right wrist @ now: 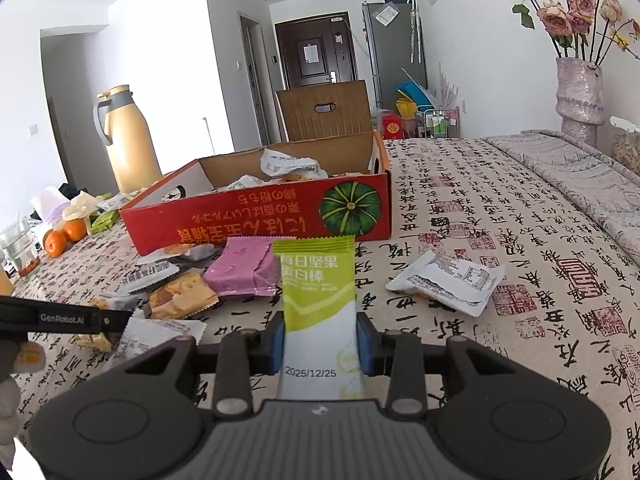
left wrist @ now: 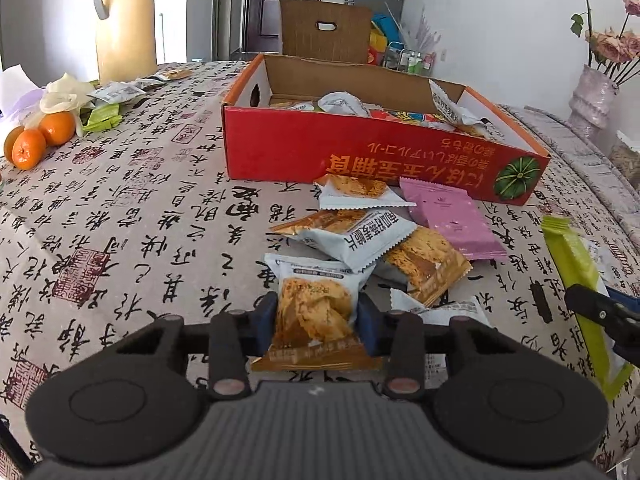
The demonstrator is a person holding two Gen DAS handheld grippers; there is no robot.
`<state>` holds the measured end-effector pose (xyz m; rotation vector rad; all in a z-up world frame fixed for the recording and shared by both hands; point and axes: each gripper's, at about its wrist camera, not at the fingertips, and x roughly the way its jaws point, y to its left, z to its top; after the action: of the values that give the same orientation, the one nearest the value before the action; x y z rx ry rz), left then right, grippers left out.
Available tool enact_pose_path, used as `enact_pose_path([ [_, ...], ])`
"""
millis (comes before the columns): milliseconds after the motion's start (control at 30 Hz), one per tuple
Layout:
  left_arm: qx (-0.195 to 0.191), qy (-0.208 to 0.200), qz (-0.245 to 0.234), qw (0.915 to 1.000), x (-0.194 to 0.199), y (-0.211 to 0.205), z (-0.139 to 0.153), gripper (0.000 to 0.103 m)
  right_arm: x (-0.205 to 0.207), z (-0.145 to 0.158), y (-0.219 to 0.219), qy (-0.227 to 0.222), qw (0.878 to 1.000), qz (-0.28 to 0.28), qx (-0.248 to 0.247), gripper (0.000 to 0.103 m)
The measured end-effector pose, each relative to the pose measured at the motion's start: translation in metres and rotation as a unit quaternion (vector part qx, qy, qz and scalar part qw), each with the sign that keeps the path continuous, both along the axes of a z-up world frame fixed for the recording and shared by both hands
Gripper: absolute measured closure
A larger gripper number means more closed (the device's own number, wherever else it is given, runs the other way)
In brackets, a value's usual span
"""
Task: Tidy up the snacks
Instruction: 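Grasp the cracker packet with the left tool while the right tool holds its bar, then carry the cracker packet and green bar into the box and release both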
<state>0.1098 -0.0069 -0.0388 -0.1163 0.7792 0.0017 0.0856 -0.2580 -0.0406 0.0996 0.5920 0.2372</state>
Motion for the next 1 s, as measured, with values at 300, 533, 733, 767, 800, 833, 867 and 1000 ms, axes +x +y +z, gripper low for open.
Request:
enact_pose_path([
  [300,0.0,-0.009,-0.005,1.0,-0.009,0.004,0.006,0.062,-0.004,0.004,0.005,-0.005,1.0,0.0,-0.006,0.069],
  [533,-0.002,-0.039,-0.006,0.9992,-0.027,0.009,0.023,0.061,-0.011,0.015,0.012,-0.017,1.0,0.002,-0.013,0.069],
  [733,0.0,-0.075,-0.006,0.9972,-0.038,0.014,0.046,0.061,-0.015,0.025,0.017,-0.03,0.999,0.0,-0.018,0.069],
  [767,0.0,-0.079,-0.007,0.9969,-0.039,0.015,0.049,0.061,-0.015,0.027,0.019,-0.032,0.999,0.0,-0.019,0.069],
  [800,0.001,-0.083,-0.008,0.9965,-0.039,0.015,0.051,0.061,-0.014,0.028,0.02,-0.034,0.999,0.0,-0.02,0.069],
  [833,0.001,-0.086,-0.008,0.9963,-0.039,0.015,0.054,0.061,-0.014,0.03,0.021,-0.037,0.999,0.0,-0.02,0.069],
  [867,0.0,-0.089,-0.009,0.996,-0.039,0.015,0.055,0.061,-0.013,0.032,0.023,-0.039,0.999,0.0,-0.02,0.069],
  [1000,-0.003,-0.102,-0.013,0.9947,-0.035,0.015,0.063,0.061,-0.01,0.038,0.027,-0.048,0.999,-0.001,-0.023,0.068],
])
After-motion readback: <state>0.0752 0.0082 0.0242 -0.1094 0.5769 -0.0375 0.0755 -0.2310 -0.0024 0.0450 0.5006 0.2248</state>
